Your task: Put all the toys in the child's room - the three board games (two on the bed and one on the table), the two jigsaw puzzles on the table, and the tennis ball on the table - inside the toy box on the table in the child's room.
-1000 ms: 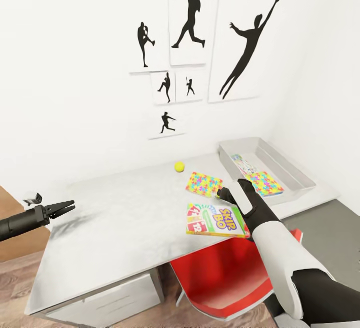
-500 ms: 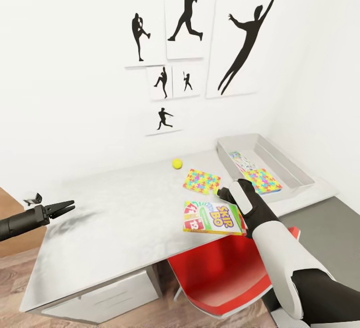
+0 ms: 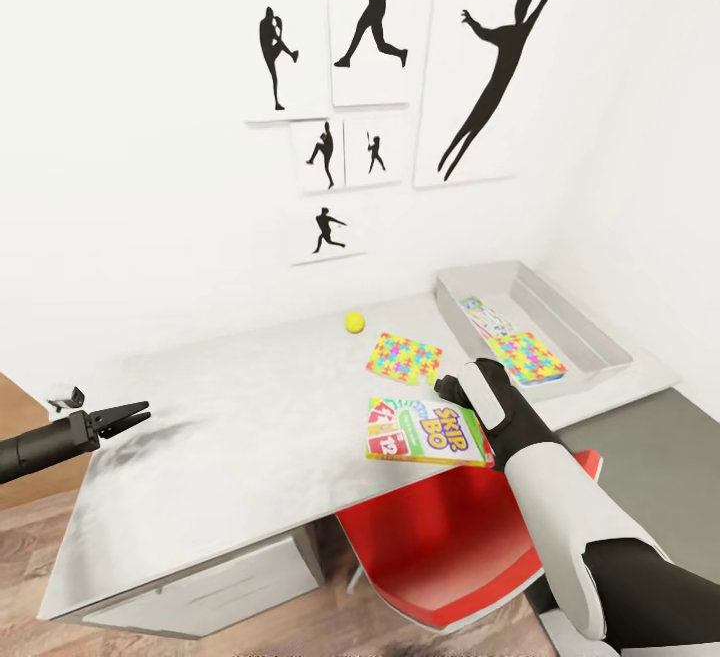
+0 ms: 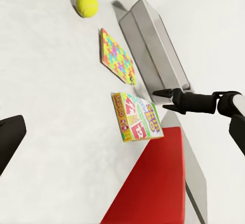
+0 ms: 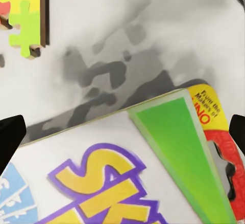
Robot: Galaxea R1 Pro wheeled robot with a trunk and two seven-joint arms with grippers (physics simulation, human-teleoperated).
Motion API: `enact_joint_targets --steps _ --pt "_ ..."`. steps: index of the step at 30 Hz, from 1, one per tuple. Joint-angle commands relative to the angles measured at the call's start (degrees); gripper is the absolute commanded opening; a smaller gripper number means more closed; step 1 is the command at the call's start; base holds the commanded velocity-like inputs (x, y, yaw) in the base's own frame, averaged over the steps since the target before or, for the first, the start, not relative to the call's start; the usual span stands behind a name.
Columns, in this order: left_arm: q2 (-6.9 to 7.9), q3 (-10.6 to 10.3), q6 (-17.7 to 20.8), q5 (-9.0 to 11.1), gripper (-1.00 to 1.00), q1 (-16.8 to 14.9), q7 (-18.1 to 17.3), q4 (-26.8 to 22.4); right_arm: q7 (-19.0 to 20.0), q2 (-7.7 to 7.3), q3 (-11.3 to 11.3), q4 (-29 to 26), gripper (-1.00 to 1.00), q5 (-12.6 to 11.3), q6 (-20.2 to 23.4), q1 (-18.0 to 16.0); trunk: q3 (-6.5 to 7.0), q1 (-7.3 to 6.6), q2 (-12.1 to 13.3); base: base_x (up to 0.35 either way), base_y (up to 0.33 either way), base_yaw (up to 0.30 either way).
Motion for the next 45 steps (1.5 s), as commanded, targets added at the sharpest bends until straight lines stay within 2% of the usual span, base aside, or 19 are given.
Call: enact_joint_targets --steps 1,19,25,27,36,45 --pt "0.0 0.0 0.6 -0.1 1.0 0.0 -0.3 0.0 -0.6 -0.03 0.2 -0.1 1.0 -0.6 0.1 0.0 -0.18 0.02 -0.1 0.07 0.039 0.0" --pt "-0.01 0.0 0.3 -0.1 1.0 0.0 -0.3 0.0 -0.6 -0.14 0.1 -0.1 1.0 -0.6 -0.1 0.0 -1.87 0.02 -0.1 0.053 0.032 0.0" --pt "-0.01 0.0 0.3 -0.1 1.0 0.0 -0.3 0.0 -0.6 -2.42 0.2 -0.1 1.0 -1.0 -0.1 0.0 -2.44 0.02 -0.1 -0.002 -0.008 0.0" --pt "-0.01 0.0 0.3 -0.1 1.0 0.0 -0.3 0.0 -0.5 -2.71 0.2 -0.1 1.0 -1.0 -0.1 0.0 -2.62 0.02 -0.1 -0.03 -0.075 0.0" --pt "-0.05 0.0 0.3 -0.1 1.0 0.0 -0.3 0.0 -0.2 -2.91 0.3 -0.1 1.0 -1.1 -0.1 0.0 -3.44 0.02 -0.1 -0.006 -0.017 0.0" --pt "-0.19 0.0 0.3 -0.1 1.0 0.0 -0.3 0.0 -0.2 -2.92 0.3 -0.1 1.0 -1.0 0.0 0.0 -3.53 0.02 -0.1 -0.044 0.0 0.0"
